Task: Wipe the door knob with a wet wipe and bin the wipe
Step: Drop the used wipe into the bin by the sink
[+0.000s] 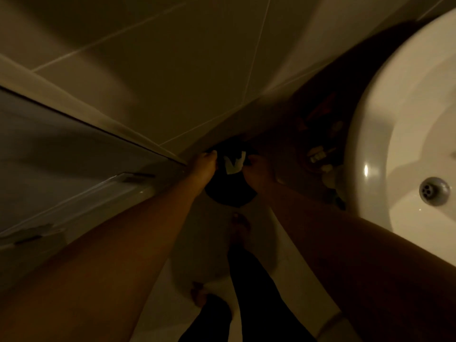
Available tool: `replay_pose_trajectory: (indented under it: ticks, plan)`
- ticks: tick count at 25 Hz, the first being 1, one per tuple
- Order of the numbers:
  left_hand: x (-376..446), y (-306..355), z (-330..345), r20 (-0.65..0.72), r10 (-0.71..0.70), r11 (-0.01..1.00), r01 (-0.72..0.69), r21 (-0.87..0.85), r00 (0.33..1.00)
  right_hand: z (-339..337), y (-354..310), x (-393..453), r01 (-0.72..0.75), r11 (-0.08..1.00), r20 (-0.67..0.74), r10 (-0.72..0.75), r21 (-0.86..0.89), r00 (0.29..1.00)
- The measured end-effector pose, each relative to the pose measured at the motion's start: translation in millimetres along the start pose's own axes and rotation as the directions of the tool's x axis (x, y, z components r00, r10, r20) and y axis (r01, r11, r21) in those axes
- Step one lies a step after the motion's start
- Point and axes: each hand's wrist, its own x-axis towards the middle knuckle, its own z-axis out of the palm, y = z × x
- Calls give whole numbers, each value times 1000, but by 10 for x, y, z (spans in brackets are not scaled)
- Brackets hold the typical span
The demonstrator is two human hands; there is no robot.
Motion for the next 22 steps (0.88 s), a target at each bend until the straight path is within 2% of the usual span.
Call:
replay_pose_trajectory:
  ticks: [3, 6, 10, 13, 14, 16, 19, 22]
  plan:
    - [7, 24, -139, -29, 15, 1000, -15, 18, 999, -98, -116, -186, 11, 996, -8, -12, -84, 1000]
    - [-627, 355, -281, -64, 100, 978, -87, 188, 993, -213, -260, -518, 126, 969, -1, -129, -213, 992]
    - [-1384, 517, -453, -64, 258, 871, -203, 447, 964, -350, -449, -1218, 247, 900, -34, -277, -359, 960]
    - [-2004, 454, -715, -41, 363, 789, -284, 545, 931, -409, -613, -1975, 312, 820, -25, -369, -480, 929]
    - [-2254, 418, -834, -28, 400, 753, -311, 580, 916, -422, -661, -2274, 342, 782, -30, -417, -521, 909]
    - [-2737, 387, -1068, -2, 470, 681, -361, 637, 883, -459, -766, -2754, 380, 780, -76, -475, -498, 877]
    - [-3552, 359, -1473, 10, 603, 575, -443, 688, 798, -513, -987, -3488, 446, 719, -122, -586, -533, 801]
    - [-4266, 384, -1792, -30, 695, 520, -475, 710, 718, -578, -1199, -4183, 498, 653, -151, -680, -571, 718]
